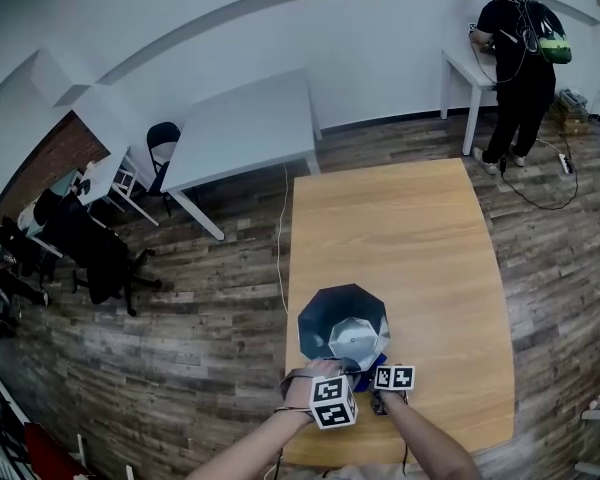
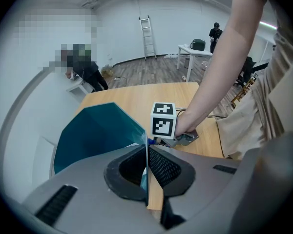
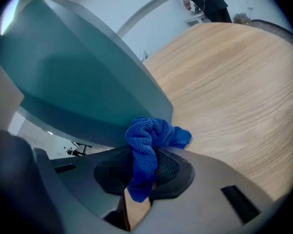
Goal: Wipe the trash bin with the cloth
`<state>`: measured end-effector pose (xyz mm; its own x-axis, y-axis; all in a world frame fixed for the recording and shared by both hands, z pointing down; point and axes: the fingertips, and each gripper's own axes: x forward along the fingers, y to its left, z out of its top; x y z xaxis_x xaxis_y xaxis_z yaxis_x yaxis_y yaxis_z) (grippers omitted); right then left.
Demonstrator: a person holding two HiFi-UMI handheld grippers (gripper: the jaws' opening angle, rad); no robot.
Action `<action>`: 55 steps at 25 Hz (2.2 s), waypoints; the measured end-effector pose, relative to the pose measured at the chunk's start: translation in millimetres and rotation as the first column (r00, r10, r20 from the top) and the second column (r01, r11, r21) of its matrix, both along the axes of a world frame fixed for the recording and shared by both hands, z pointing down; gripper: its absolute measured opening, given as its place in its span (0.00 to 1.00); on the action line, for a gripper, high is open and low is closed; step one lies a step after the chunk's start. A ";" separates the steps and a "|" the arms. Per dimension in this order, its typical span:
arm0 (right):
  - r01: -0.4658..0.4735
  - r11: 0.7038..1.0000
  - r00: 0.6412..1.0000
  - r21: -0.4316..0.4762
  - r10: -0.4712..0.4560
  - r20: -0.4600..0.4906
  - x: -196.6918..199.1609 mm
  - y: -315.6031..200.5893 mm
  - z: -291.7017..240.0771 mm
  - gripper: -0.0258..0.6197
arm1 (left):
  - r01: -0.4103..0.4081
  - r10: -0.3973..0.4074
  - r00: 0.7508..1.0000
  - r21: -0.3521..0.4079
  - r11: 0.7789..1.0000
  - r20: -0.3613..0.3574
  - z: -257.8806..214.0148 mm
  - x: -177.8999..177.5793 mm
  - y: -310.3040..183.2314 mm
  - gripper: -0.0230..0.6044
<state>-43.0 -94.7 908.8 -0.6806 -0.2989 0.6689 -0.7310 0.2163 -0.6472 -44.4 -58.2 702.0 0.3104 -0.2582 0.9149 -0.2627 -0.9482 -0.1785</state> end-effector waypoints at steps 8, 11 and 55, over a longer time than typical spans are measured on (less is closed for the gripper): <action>-0.001 1.000 1.000 -0.029 0.001 -0.012 -2.1 -5.9 24.3 0.16 | 0.002 -0.002 1.000 0.017 1.000 -0.014 1.1 5.9 0.8 0.08; 0.000 1.000 1.000 -0.027 0.000 -0.020 -2.3 -4.3 17.3 0.16 | 0.023 -0.022 1.000 0.034 0.999 -0.020 -0.1 1.5 -5.1 0.08; -0.165 0.966 0.945 0.198 0.097 0.312 -10.0 59.6 -256.4 0.16 | -0.385 0.328 0.911 0.230 0.894 0.249 -7.3 -78.0 25.1 0.14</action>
